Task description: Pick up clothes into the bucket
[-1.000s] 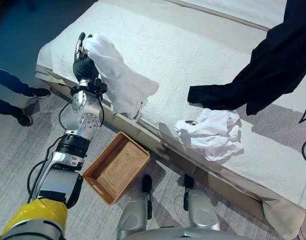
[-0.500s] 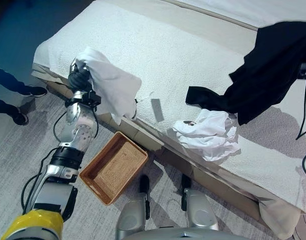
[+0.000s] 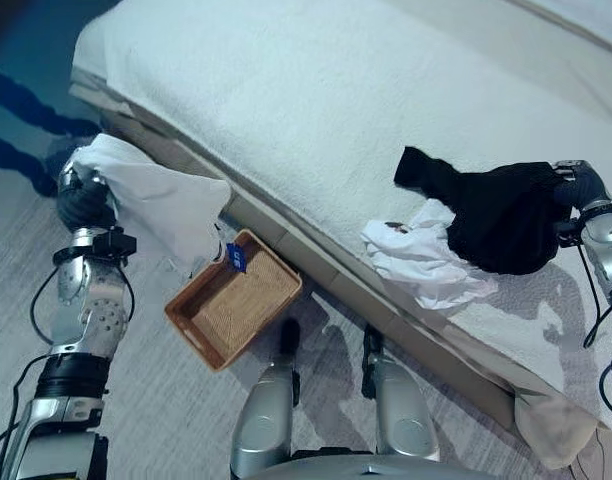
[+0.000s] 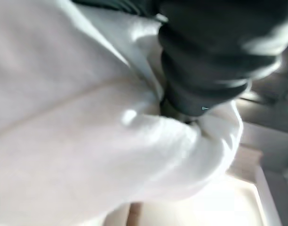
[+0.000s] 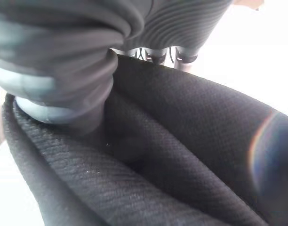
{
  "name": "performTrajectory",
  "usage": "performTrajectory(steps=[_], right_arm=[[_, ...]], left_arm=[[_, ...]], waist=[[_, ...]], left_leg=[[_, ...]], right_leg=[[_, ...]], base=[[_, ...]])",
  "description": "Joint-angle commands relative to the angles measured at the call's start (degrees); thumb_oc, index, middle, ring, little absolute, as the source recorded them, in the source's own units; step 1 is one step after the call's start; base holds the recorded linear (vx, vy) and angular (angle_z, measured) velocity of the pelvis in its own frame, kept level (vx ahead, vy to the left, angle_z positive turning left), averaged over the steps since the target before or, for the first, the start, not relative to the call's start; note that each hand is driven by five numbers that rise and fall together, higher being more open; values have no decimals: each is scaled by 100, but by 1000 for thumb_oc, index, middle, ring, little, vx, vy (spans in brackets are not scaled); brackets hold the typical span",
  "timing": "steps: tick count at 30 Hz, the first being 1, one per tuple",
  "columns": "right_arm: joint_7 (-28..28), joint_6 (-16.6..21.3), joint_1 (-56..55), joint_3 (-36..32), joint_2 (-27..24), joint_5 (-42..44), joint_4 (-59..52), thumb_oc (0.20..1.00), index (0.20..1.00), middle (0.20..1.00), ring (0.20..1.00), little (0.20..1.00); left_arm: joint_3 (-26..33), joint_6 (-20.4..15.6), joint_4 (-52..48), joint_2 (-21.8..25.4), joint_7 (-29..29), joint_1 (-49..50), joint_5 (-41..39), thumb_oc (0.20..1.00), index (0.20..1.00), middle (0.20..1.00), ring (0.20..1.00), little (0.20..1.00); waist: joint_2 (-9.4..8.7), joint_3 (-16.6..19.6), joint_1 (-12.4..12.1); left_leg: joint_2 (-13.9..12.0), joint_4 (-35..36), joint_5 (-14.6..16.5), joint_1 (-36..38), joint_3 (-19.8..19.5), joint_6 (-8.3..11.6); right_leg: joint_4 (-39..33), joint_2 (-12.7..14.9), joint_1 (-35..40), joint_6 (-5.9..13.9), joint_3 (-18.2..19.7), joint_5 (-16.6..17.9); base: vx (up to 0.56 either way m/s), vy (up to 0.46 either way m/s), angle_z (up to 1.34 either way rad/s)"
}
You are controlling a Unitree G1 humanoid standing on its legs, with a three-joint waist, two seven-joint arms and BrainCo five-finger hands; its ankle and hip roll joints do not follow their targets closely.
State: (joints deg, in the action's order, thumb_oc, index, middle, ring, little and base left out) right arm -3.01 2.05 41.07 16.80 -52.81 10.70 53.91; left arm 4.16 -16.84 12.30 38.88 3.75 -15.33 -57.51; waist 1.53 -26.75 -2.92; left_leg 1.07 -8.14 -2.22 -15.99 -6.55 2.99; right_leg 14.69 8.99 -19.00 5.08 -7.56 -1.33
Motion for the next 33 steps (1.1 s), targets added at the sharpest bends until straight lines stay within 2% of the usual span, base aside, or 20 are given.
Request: performTrajectory(steps=[1, 5, 6, 7, 8, 9, 10, 13, 16, 20, 21, 22, 25, 26, 27, 33], right_arm=[[-218, 64, 382, 243, -99, -306, 225, 1000, 1000, 1000, 1000, 1000], [-339, 41, 537, 287, -107, -505, 329, 1000, 1000, 1000, 1000, 1000], [-402, -13, 703, 446, -202, -877, 302, 1000, 1000, 1000, 1000, 1000], [-402, -13, 710, 451, -203, -877, 305, 1000, 1000, 1000, 1000, 1000], [-473, -29, 798, 623, -338, -1298, -5, 1000, 1000, 1000, 1000, 1000], [-473, -32, 798, 619, -339, -1300, -8, 1000, 1000, 1000, 1000, 1000], [-599, -7, 860, 611, -454, -1342, -360, 1000, 1000, 1000, 1000, 1000], [-698, 79, 846, 540, -550, -1201, -504, 1000, 1000, 1000, 1000, 1000], [-830, 194, 953, 604, -742, -1035, -785, 1000, 1000, 1000, 1000, 1000], [-945, 286, 939, 572, -868, -909, -982, 1000, 1000, 1000, 1000, 1000], [-980, 321, 930, 597, -890, -861, -1038, 1000, 1000, 1000, 1000, 1000], [-1037, 379, 912, 566, -938, -727, -1217, 1000, 1000, 1000, 1000, 1000], [-1085, 392, 892, 547, -994, -688, -1365, 1000, 1000, 1000, 1000, 1000], [-1111, 432, 877, 544, -994, -674, -1437, 1000, 1000, 1000, 1000, 1000], [-1119, 440, 855, 539, -1008, -646, -1467, 1000, 1000, 1000, 1000, 1000], [-1197, 428, 679, 435, -918, -515, -1801, 1000, 1000, 1000, 1000, 1000]], left_arm=[[430, -371, -399, 156, 156, 96, 579, 200, 200, 200, 200, 200], [376, -324, -240, 141, 339, 126, 955, 200, 200, 200, 200, 200], [357, -252, 42, 240, 514, 94, 1308, 200, 200, 200, 200, 200], [358, -253, 45, 238, 515, 90, 1309, 200, 200, 200, 200, 200], [369, -229, 217, 331, 700, 86, 1668, 200, 200, 200, 200, 200], [368, -229, 217, 331, 702, 81, 1670, 200, 200, 200, 200, 200], [324, -171, 592, 461, 1003, -37, 2193, 200, 200, 200, 200, 200], [239, -155, 843, 589, 1152, -223, 2476, 200, 200, 200, 200, 200], [-24, 31, 1661, 905, 1529, -753, 3011, 200, 200, 200, 200, 200], [-216, 146, 2104, 1086, 1734, -1136, 3298, 200, 200, 200, 200, 200], [-270, 181, 2195, 1123, 1792, -1194, 3379, 200, 200, 200, 200, 200], [-328, 218, 2383, 1156, 1901, -1345, 3380, 200, 200, 200, 200, 200], [-364, 303, 2569, 1226, 1996, -1472, 3470, 200, 200, 200, 200, 200], [-405, 358, 2668, 1256, 2044, -1527, 3568, 382, 382, 382, 382, 382], [-414, 396, 2733, 1308, 2095, -1551, 3641, 1000, 1000, 1000, 1000, 1000], [-536, 992, 3384, 1446, 2406, -1850, 4217, 1000, 1000, 1000, 1000, 1000]], waist=[[83, 42, -59], [125, -150, -93], [109, -298, -103], [108, -292, -103], [79, -304, -85], [79, -304, -87], [7, -304, -22], [-52, -304, 7], [-203, -304, 147], [-292, -304, 224], [-314, -304, 251], [-368, -304, 294], [-417, -304, 326], [-437, -304, 351], [-454, -304, 372], [-621, -304, 471]], left_leg=[[172, -678, 293, -394, -100, -20], [221, -971, 340, -704, -116, -40], [235, -1221, 393, -946, -98, -57], [235, -1234, 399, -962, -96, -57], [245, -1426, 446, -1247, -80, -69], [245, -1438, 450, -1260, -78, -69], [224, -1651, 519, -1546, -42, -85], [215, -1866, 581, -1848, 1, -98], [184, -2296, 719, -2448, 35, -125], [155, -2661, 846, -2885, 75, -154], [140, -2805, 1073, -2881, 62, -149], [124, -3040, 1186, -3123, 85, -164], [108, -3272, 1281, -3348, 100, -179], [100, -3392, 1329, -3468, 118, -188], [86, -3463, 1363, -3540, 119, -191], [-3, -3833, 1541, -3927, 185, -234]], right_leg=[[585, 232, -60, 111, -9, -291], [870, 288, -340, 75, -31, -362], [1052, 306, -560, 58, -15, -383], [1063, 307, -576, 58, -12, -388], [1201, 296, -834, 41, 22, -420], [1212, 296, -847, 41, 25, -423], [1354, 288, -1114, 31, 67, -449], [1497, 275, -1416, 25, 107, -485], [1771, 242, -2008, 15, 194, -513], [1991, 210, -2418, 19, 274, -550], [2136, 185, -2434, 56, 323, -737], [2307, 169, -2694, 48, 370, -783], [2451, 156, -2911, 51, 426, -815], [2523, 146, -3025, 54, 449, -824], [2553, 143, -3089, 50, 459, -836], [2720, 66, -3456, 74, 518, -847]], base=[[-41, 6, 18], [-70, 10, 21], [-54, 8, 12], [-74, 17, 10], [-21, 10, 5], [-32, 28, 2], [0, 0, 0], [-33, 20, -6], [-30, 25, -6], [6, 32, -13], [89, 48, -8], [86, 35, -11], [9, 45, -29], [7, 39, -25], [11, 52, -22], [8, 37, -9]])
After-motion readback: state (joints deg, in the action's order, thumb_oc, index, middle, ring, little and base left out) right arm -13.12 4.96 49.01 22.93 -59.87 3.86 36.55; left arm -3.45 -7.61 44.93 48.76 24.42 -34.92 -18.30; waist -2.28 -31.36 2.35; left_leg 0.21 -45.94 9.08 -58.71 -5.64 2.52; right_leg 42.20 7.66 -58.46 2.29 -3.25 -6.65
